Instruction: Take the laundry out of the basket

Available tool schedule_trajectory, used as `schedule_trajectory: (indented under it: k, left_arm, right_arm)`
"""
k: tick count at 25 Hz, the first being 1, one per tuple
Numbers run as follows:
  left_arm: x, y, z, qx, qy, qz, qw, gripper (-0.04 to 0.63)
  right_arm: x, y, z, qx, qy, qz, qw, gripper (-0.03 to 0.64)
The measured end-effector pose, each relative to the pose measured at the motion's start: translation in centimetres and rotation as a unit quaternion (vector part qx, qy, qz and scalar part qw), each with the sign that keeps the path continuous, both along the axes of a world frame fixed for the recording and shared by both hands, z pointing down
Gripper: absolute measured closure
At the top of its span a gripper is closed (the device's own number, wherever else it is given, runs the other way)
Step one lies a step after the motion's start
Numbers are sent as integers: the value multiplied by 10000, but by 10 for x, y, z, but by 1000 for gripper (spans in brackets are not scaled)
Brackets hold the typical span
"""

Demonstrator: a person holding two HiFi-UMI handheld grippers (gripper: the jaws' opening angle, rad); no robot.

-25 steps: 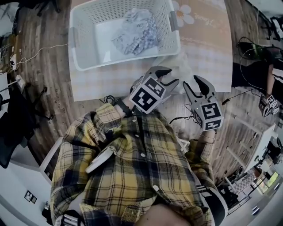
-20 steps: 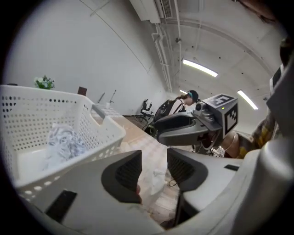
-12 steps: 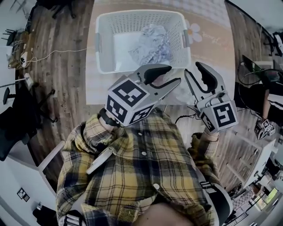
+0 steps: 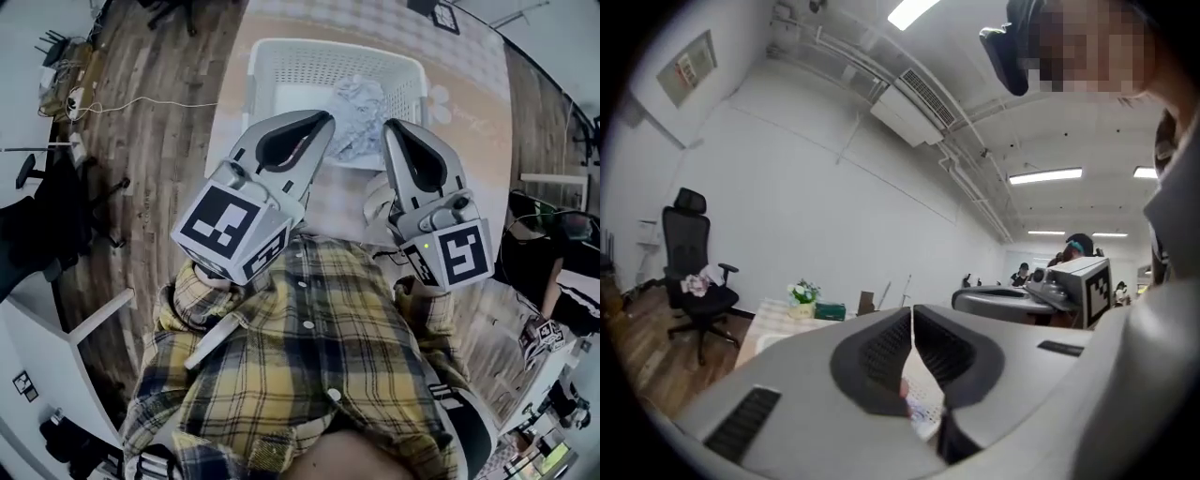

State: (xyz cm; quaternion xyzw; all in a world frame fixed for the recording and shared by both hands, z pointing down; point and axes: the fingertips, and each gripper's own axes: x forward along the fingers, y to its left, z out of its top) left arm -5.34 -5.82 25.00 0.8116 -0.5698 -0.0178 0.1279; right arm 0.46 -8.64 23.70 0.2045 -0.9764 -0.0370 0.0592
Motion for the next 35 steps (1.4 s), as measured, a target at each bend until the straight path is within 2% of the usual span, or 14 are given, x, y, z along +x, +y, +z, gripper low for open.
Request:
schedule_trajectory:
  k: [4,8,15,28,35]
  left_arm:
    - [-15,16,-3,143,-76,-215,9996,577]
    - [-34,8,-8,197,-137,-424,9988,575]
    - [-41,10,-11,265,-235,-430,9984,577]
    - [-30,-16,-11,284,-305,-356,9985,575]
    - [-32,-20,-12,271,-46,-386,9989,577]
  right_arm:
    - [-22,26,-3,295,29,-335,9990,601]
    - [-44,25,-10,288,-23,-584,9979,603]
    - [-52,26,-6,45,16,-521,9986,604]
    - [-41,5,4,-78,60,-470,9988,604]
    - [-39,2,8,-83,130,-420,9990,604]
